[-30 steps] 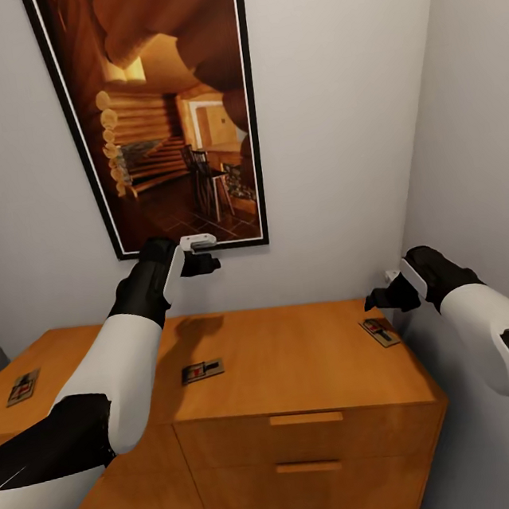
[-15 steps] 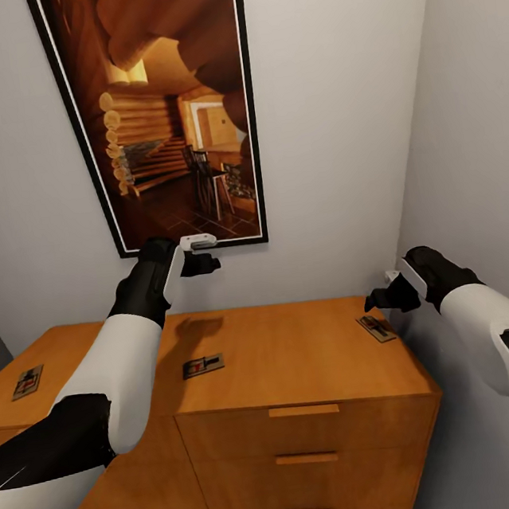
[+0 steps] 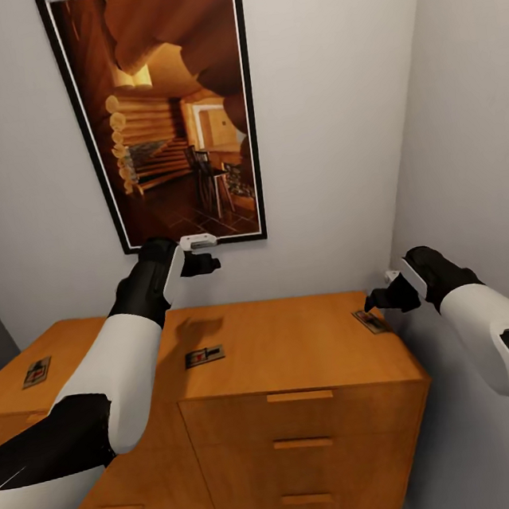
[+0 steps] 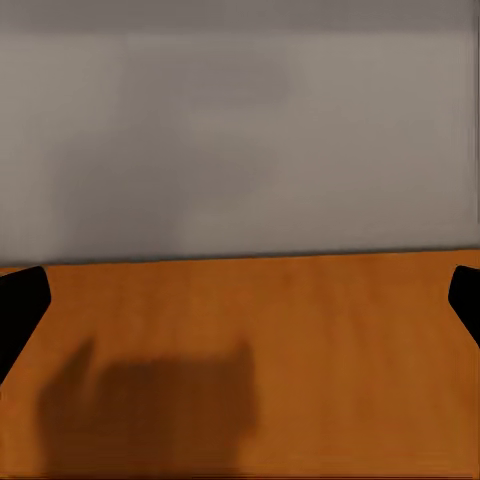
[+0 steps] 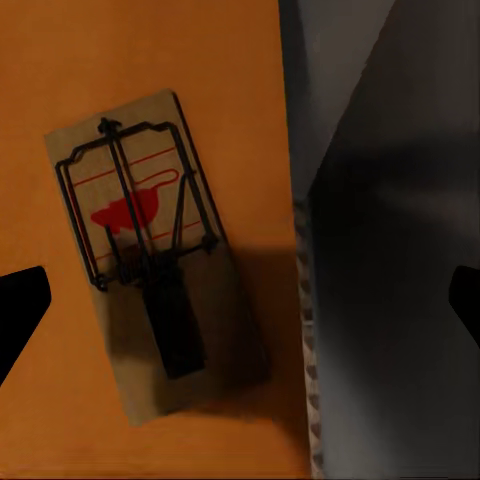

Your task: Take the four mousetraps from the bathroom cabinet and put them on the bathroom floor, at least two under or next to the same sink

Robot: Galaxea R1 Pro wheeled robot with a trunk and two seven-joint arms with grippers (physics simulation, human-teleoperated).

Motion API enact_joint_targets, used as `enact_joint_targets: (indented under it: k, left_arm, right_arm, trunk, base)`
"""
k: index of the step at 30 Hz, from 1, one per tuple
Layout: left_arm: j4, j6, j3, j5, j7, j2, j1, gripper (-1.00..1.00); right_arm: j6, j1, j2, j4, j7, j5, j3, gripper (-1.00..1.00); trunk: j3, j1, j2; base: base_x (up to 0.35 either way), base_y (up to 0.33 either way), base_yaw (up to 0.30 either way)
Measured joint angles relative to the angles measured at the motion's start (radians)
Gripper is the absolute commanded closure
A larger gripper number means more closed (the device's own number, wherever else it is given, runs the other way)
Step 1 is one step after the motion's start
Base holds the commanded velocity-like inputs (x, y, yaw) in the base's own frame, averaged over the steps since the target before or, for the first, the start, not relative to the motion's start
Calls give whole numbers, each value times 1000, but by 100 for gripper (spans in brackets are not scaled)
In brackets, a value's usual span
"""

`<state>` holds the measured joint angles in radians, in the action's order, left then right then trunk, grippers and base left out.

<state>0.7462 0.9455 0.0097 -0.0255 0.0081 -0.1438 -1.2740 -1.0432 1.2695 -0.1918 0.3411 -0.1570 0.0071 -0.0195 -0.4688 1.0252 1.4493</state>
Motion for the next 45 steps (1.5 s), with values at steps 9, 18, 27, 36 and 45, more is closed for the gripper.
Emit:
enact_joint_targets:
  k: [9, 18, 27, 36, 45]
  left_arm:
    - [-1, 0, 0, 1, -1, 0, 0, -100]
    - [-1, 0, 0, 1, -1, 0, 0, -100]
    - [-1, 0, 0, 1, -1, 0, 0, -100]
    - [-1, 0, 0, 2, -1, 0, 0, -100]
    - [-2, 0, 0, 3, -1, -1, 0, -100]
  right_arm:
    - [0, 0, 1, 0, 3, 1, 0, -100]
    - [0, 0, 2, 0, 5, 1, 0, -100]
    - [0, 0, 4, 0, 14, 5, 2, -100]
    - [0, 0, 9, -1, 24, 25, 2, -100]
    - [0, 0, 11, -5, 28, 37, 0, -100]
  trunk:
    - [0, 0, 0]
    - [0, 0, 0]
    - [0, 0, 0]
    - [0, 0, 0]
    - [0, 0, 0]
  base:
    - [-27, 0, 0]
    - [-4, 0, 0]
    - [0, 0, 0]
    - [0, 0, 0]
    - [0, 0, 0]
